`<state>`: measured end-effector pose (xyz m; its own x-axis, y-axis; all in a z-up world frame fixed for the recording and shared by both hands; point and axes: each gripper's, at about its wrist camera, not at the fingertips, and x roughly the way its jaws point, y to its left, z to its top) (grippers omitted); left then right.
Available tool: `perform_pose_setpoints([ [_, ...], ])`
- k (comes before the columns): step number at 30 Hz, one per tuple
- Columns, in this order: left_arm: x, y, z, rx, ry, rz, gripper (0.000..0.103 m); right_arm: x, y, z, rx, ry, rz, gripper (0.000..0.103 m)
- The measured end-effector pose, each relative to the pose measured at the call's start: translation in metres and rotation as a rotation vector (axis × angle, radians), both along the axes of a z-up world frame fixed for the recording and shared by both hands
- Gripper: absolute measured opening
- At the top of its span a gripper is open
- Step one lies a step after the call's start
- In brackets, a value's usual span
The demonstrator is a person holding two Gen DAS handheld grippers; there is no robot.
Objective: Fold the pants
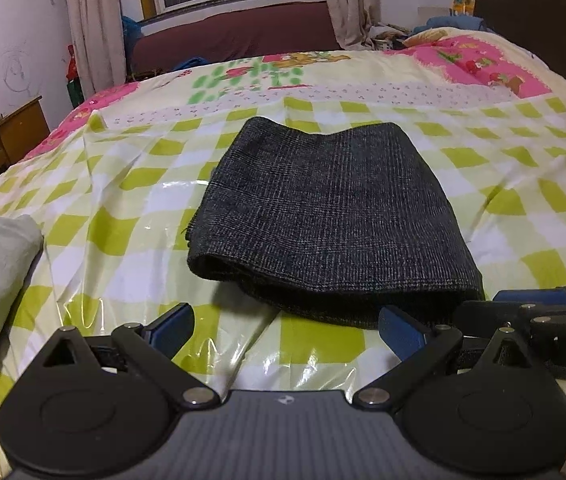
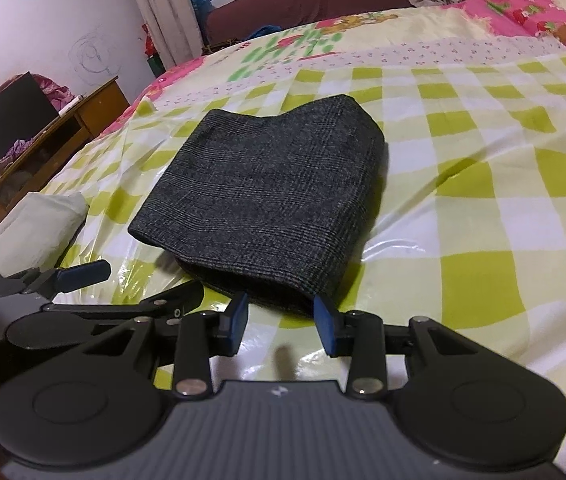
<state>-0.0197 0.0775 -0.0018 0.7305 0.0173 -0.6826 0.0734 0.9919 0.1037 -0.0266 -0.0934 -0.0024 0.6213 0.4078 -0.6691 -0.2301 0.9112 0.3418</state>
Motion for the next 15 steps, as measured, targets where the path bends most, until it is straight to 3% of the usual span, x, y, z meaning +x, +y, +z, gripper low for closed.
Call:
perform_pose_setpoints([
  [9, 0.004, 0.001, 0.002, -0.011, -0.004, -0.012, 0.103, 0.01, -0.008, 0.001, 0.045, -0.001, -0.012, 0.042],
  [15, 0.016, 0.009, 0.018, 0.04, -0.098, -0.024, 0.103, 0.042, -0.023, 0.005, 0.084, -0.017, -0.048, 0.048],
])
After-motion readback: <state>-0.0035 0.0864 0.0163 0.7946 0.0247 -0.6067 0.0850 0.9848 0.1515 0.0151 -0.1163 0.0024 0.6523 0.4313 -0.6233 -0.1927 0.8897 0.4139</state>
